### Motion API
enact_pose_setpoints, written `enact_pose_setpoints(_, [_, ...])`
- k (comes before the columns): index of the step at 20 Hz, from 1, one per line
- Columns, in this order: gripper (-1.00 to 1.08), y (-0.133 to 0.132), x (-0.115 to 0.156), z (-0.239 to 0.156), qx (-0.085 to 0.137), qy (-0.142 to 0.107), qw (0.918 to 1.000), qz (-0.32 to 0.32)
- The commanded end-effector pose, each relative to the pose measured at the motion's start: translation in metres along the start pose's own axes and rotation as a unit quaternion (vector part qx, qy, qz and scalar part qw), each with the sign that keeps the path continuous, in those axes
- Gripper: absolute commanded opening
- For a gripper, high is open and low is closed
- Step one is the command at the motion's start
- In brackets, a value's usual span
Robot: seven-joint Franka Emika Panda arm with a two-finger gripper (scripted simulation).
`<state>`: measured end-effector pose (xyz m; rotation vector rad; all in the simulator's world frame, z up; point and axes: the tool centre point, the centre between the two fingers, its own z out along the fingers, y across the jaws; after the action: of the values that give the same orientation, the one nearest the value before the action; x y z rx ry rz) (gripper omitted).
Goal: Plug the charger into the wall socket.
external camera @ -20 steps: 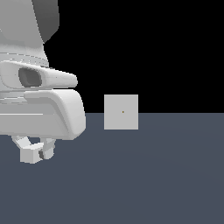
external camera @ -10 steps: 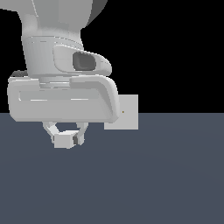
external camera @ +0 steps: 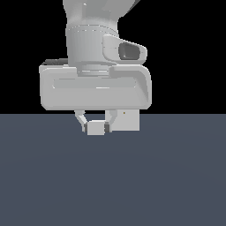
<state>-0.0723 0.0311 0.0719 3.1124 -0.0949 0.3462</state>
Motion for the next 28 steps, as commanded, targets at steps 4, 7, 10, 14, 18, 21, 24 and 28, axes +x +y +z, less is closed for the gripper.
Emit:
enact_pose_setpoints(4, [-1.0, 0.025, 0.012, -0.009, 0.006, 0.0, 0.9996, -0.027])
enact_pose_setpoints(7, [-1.0, 0.037, 0.018, -0.013, 0.009, 0.0, 0.9992, -0.039])
enact_pose_setpoints(10, [-1.0, 0.046, 0.023, -0.016, 0.012, -0.001, 0.9987, -0.049])
enact_pose_setpoints(14, [-1.0, 0.055, 0.029, -0.019, 0.014, -0.001, 0.9982, -0.059])
enact_pose_setpoints(18, [-1.0, 0.061, 0.033, -0.021, 0.016, -0.002, 0.9977, -0.065])
enact_pose_setpoints(21, [-1.0, 0.063, 0.034, -0.022, 0.016, -0.002, 0.9976, -0.068])
enact_pose_setpoints(24, [-1.0, 0.063, 0.035, -0.022, 0.016, -0.002, 0.9976, -0.068])
enact_pose_setpoints(28, [-1.0, 0.062, 0.034, -0.021, 0.016, -0.002, 0.9976, -0.067])
